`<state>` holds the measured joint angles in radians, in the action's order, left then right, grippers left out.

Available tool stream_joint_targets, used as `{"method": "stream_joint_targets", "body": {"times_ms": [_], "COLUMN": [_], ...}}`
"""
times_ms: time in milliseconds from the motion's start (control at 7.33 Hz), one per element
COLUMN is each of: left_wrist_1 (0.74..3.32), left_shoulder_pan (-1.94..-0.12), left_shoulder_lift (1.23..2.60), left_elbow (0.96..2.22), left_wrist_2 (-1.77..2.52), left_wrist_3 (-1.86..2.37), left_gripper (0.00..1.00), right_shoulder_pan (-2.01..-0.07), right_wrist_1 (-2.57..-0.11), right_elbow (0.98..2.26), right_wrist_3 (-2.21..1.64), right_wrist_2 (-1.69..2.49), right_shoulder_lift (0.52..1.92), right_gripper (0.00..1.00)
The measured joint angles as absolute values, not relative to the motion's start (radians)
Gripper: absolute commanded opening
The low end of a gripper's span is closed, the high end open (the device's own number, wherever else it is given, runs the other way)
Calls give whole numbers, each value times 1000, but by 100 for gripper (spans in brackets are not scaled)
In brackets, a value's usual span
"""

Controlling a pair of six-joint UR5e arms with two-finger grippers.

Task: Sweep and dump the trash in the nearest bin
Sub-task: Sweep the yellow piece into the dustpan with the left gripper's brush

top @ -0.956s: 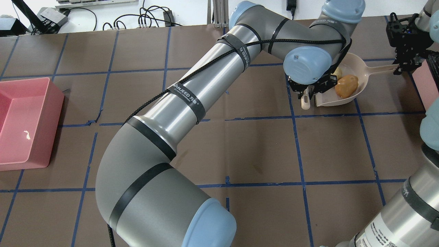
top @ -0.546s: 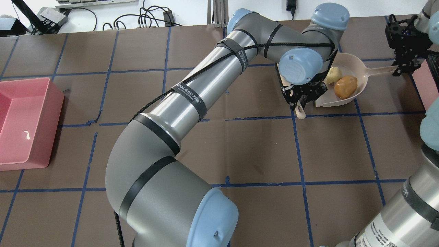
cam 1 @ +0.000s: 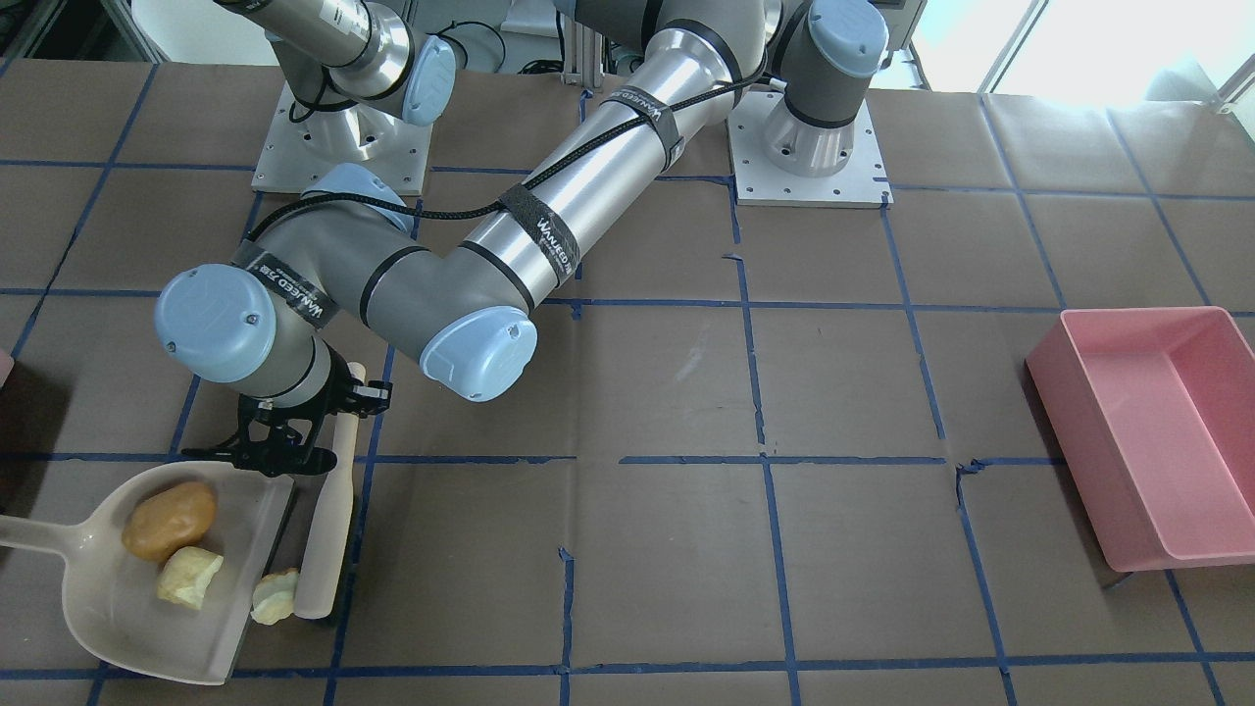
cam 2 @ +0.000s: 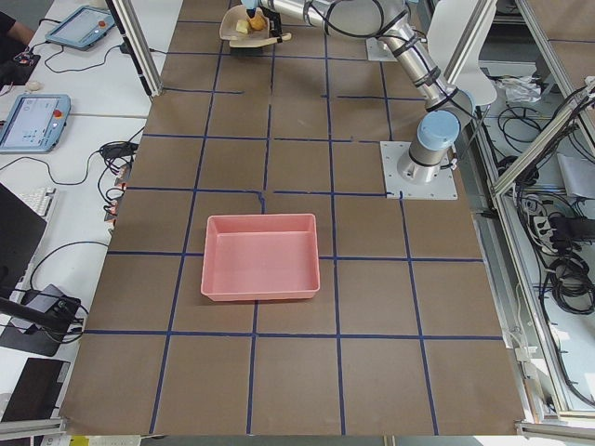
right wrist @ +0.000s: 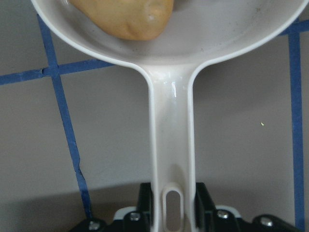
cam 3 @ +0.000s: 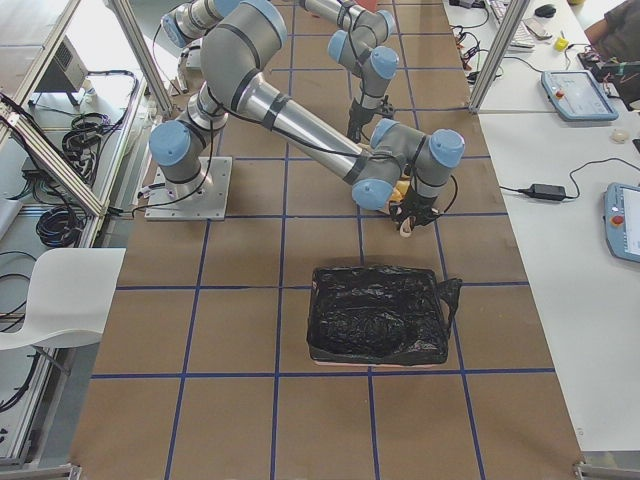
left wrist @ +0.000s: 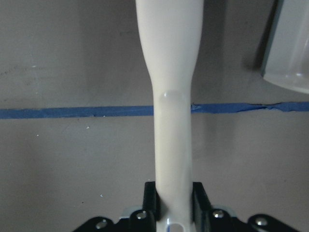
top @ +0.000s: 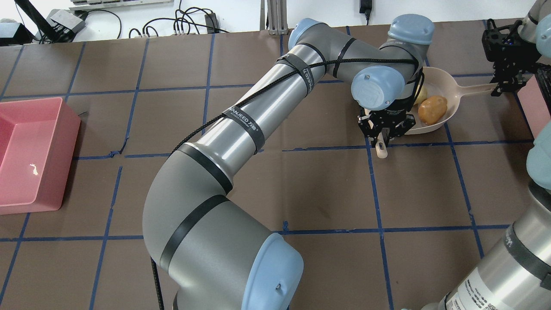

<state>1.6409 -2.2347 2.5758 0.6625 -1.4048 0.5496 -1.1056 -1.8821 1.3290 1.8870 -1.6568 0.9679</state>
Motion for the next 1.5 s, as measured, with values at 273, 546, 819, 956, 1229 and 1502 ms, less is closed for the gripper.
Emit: {"method": "stream_joint_targets", "body": {"times_ms": [273, 546, 819, 956, 1229, 1502], "left_wrist_1": [1572, 1510, 1506, 1507, 1525, 1547], "left_shoulder_pan": [-2256, -2284, -2291, -2291, -2291, -2283], "left_shoulder_lift": [2587, 2594, 2591, 2586, 2556, 2489], "left_elbow": [661, 665, 671, 675, 705, 785], "left_wrist_2": [-1406, -1411, -1438, -1447, -1453, -1467], "left_wrist_3": [448, 288, 159, 141, 171, 215], "left_gripper": [0, 0, 0, 0, 0, 0], "right_shoulder_pan": [-1106, -1106, -1106, -1106, -1106, -1106], "right_wrist_1": [-1884, -1885, -1885, -1885, -1885, -1885], "right_elbow": [1331, 1331, 1331, 1331, 1332, 1331], "right_wrist_3": [1887, 1887, 1887, 1887, 1887, 1887], "right_wrist_2": [-1657, -1657, -1657, -1657, -1657, -1657], "right_shoulder_lift": [968, 968, 968, 969, 968, 968], "right_gripper": [0, 0, 0, 0, 0, 0]}}
